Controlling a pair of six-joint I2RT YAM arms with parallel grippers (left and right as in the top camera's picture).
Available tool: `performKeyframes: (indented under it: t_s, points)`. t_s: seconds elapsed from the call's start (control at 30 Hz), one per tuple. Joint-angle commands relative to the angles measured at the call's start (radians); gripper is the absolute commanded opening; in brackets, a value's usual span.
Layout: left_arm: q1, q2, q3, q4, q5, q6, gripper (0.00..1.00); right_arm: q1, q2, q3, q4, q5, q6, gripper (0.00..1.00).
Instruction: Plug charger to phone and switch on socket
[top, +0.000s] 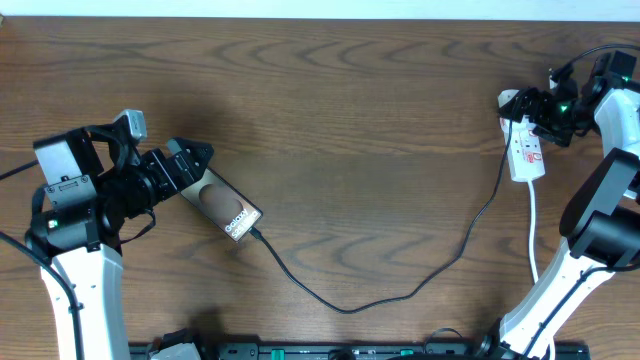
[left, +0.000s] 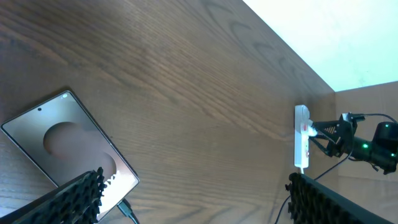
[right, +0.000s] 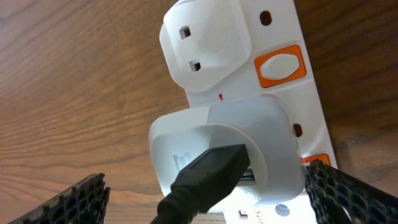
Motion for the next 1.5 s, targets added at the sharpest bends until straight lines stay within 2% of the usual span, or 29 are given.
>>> performKeyframes:
  t_s: [0.0,0.6,0.8,0.93,1.17,1.47]
  points:
    - [-0.002,-0.003,-0.002,-0.005,-0.002,0.020,0.93,0.023,0.015,-0.014,-0.021,-0.153,0.032,0.99]
    - [-0.002,-0.003,-0.002,-0.005,-0.002,0.020,0.93,0.037,0.018,-0.014,-0.020,-0.129,0.032,0.99]
    - [-0.002,-0.003,-0.002,-0.005,-0.001,0.020,0.93,0.012,-0.004,-0.011,-0.043,-0.111,0.103,0.99]
    - [-0.002,-0.003,-0.002,-0.011,-0.002,0.020,0.93,-0.003,-0.062,-0.007,-0.096,-0.035,0.118,0.99]
    - [-0.002,-0.003,-0.002,-0.011,-0.002,0.020,0.93,-0.003,-0.245,-0.007,-0.219,0.261,0.144,0.99]
    - [-0.002,-0.003,-0.002,-0.011,-0.002,0.020,0.93,-0.002,-0.464,-0.007,-0.344,0.282,0.189,0.99]
